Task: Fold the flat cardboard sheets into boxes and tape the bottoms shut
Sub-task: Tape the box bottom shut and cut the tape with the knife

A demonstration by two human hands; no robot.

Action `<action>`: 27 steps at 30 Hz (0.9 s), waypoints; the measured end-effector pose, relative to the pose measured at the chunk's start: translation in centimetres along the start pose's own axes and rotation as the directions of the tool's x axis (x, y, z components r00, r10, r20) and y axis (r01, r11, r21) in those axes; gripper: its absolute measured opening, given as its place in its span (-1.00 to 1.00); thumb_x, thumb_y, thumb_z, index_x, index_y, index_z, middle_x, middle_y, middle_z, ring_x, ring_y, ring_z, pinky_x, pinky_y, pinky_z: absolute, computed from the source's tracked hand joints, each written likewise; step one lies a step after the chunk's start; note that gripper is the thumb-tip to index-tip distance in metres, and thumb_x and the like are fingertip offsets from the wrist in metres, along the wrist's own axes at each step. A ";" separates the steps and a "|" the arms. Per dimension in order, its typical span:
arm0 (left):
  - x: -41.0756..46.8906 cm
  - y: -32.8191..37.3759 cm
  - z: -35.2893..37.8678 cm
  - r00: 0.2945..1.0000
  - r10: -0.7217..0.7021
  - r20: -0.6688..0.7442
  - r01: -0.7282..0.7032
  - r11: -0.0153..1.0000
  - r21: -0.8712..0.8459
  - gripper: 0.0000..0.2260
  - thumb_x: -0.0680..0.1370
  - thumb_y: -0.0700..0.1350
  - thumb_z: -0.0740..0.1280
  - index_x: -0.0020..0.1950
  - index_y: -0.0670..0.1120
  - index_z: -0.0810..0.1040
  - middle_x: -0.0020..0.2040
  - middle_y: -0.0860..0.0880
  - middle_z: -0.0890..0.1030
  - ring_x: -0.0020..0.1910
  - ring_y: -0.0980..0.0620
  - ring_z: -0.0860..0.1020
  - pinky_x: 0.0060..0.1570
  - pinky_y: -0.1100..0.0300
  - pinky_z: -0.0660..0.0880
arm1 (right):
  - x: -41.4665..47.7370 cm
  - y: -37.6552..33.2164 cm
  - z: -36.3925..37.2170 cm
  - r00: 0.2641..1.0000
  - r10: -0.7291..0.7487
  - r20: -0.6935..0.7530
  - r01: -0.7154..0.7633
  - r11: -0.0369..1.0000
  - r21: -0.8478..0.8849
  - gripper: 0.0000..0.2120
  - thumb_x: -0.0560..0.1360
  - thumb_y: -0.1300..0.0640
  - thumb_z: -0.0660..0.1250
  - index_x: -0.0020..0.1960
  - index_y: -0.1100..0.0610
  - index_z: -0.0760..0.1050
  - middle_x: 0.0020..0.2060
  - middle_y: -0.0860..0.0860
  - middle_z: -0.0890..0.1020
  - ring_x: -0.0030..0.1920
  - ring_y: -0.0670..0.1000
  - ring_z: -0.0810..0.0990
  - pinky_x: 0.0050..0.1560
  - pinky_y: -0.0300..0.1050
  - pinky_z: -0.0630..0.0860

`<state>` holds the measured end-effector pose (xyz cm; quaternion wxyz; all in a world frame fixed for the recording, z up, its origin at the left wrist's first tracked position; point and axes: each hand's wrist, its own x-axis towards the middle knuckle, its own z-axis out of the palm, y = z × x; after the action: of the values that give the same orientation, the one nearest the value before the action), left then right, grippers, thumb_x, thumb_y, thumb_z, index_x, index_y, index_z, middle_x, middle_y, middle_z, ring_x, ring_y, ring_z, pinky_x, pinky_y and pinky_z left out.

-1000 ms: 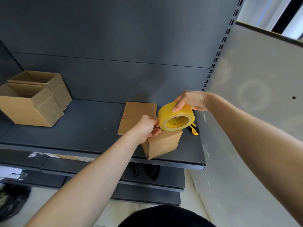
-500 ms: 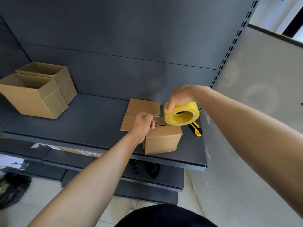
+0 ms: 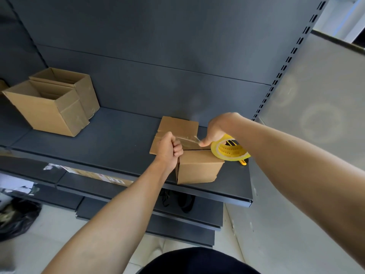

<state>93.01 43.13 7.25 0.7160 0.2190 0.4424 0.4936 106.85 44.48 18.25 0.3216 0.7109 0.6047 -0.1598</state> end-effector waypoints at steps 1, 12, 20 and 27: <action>0.0 0.0 -0.3 1.000 -0.006 -0.004 0.006 1.000 -0.020 -0.73 0.47 -0.32 0.05 -0.37 -0.03 0.16 -0.50 0.04 0.24 -0.59 0.14 0.16 -0.63 0.31 0.08 | 0.3 -0.5 0.0 1.000 0.007 -0.006 -0.007 1.000 -0.024 -0.23 0.36 -0.45 0.24 0.38 0.03 0.38 0.19 -0.02 0.53 0.15 0.10 0.54 -0.03 -0.07 0.42; 0.1 -0.5 -5.0 0.999 0.044 -0.021 -0.043 0.997 0.064 -0.73 0.50 -0.33 0.18 -0.39 -0.14 0.41 -0.48 -0.03 0.53 -0.48 0.08 0.51 -0.43 0.25 0.52 | 2.2 -4.1 -1.0 1.000 -0.010 -0.018 0.008 0.992 -0.127 -0.23 0.29 -0.43 0.35 0.35 -0.01 0.41 0.22 -0.01 0.52 0.15 0.16 0.53 0.03 -0.02 0.49; 0.4 -1.0 -6.5 0.997 0.065 0.036 -0.065 0.998 -0.025 -0.60 0.49 -0.39 0.14 -0.49 -0.14 0.52 -0.39 -0.12 0.59 -0.30 -0.02 0.63 -0.20 0.11 0.61 | 2.4 -5.6 -1.6 1.000 -0.012 0.013 0.014 0.983 -0.185 -0.18 0.28 -0.40 0.39 0.38 0.04 0.37 0.24 0.02 0.51 0.04 0.13 0.57 -0.08 -0.03 0.49; 1.5 -2.2 -7.2 0.997 0.056 -0.052 -0.042 0.970 0.238 -0.84 0.49 -0.34 0.19 -0.29 -0.19 0.42 -0.32 -0.15 0.53 -0.18 -0.09 0.58 -0.18 0.15 0.61 | 2.6 -6.2 -1.5 1.000 0.007 0.000 -0.007 0.979 -0.205 -0.20 0.30 -0.38 0.39 0.39 0.02 0.35 0.29 0.00 0.48 0.00 0.07 0.61 0.12 -0.04 0.51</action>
<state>88.23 42.66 1.29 0.6591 0.2992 0.5131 0.4613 101.20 47.81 16.17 0.3937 0.6761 0.6154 -0.0957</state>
